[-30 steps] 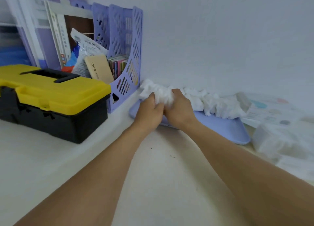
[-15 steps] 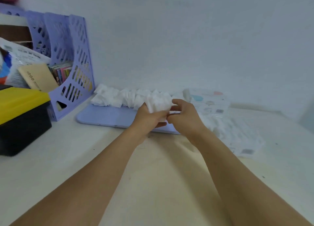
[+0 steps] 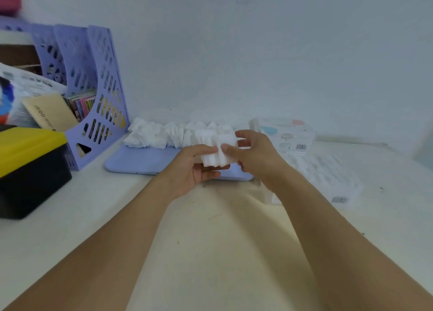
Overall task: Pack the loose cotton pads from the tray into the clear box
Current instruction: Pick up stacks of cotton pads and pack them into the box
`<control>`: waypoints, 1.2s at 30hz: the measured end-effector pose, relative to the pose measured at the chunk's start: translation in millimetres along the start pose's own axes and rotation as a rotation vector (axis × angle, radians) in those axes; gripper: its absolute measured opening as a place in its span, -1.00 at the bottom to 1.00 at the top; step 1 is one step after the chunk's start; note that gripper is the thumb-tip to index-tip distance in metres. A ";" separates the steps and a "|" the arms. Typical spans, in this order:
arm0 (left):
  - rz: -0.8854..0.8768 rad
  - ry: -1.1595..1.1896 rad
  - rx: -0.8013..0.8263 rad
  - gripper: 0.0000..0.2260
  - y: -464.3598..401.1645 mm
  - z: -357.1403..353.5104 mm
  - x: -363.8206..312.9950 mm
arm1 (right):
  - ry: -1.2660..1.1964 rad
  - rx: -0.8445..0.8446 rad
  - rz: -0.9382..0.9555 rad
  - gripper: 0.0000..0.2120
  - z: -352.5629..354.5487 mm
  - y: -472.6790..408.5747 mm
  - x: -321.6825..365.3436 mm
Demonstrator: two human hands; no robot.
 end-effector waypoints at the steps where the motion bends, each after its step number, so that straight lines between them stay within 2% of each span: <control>1: 0.000 0.008 0.012 -0.76 0.1 -1.2 -1.0 | -0.042 0.067 -0.004 -0.61 -0.1 2.0 1.5; 3: -0.004 0.008 0.027 -0.76 -0.6 -2.8 -2.0 | -0.081 0.101 0.017 -0.74 2.9 4.7 4.0; 5: -0.011 0.015 0.012 -0.78 -1.2 -3.3 -2.5 | -0.101 0.043 0.017 -0.78 8.9 3.9 4.1; 15: -0.035 -0.009 -0.074 -0.70 -2.1 -3.7 0.8 | -0.114 -0.087 0.038 -0.72 38.2 6.8 6.3; 18: -0.034 -0.032 -0.097 -0.68 -3.3 -1.3 2.8 | -0.248 0.013 0.020 -0.66 45.8 7.9 4.6; 20: -0.033 -0.066 -0.077 -0.67 -3.3 -2.6 1.8 | -0.261 0.133 0.001 -0.72 39.1 9.2 3.3; 22: -0.024 -0.115 -0.022 -0.67 -2.8 -6.4 1.1 | -0.205 0.183 -0.012 -0.78 28.7 9.4 0.9; 29: -0.002 -0.100 0.029 -0.66 -0.3 -12.0 -0.1 | -0.084 0.091 -0.005 -0.80 27.9 7.4 1.9; 32: 0.017 -0.061 0.035 -0.57 0.1 -13.9 -1.7 | -0.096 0.105 0.013 -0.78 27.0 7.0 3.0; 36: 0.005 -0.035 -0.066 -0.49 -2.3 -11.0 -2.0 | -0.153 0.095 0.048 -0.72 26.2 8.0 5.9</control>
Point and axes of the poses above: each hand's wrist, its own y-axis away from the middle knuckle, its own z-axis out of the back of the hand, x = y × z, the point moved 5 cm from there along -y, towards the middle knuckle, and after that the axes turned 8 degrees about x, right-handed, at the moved point
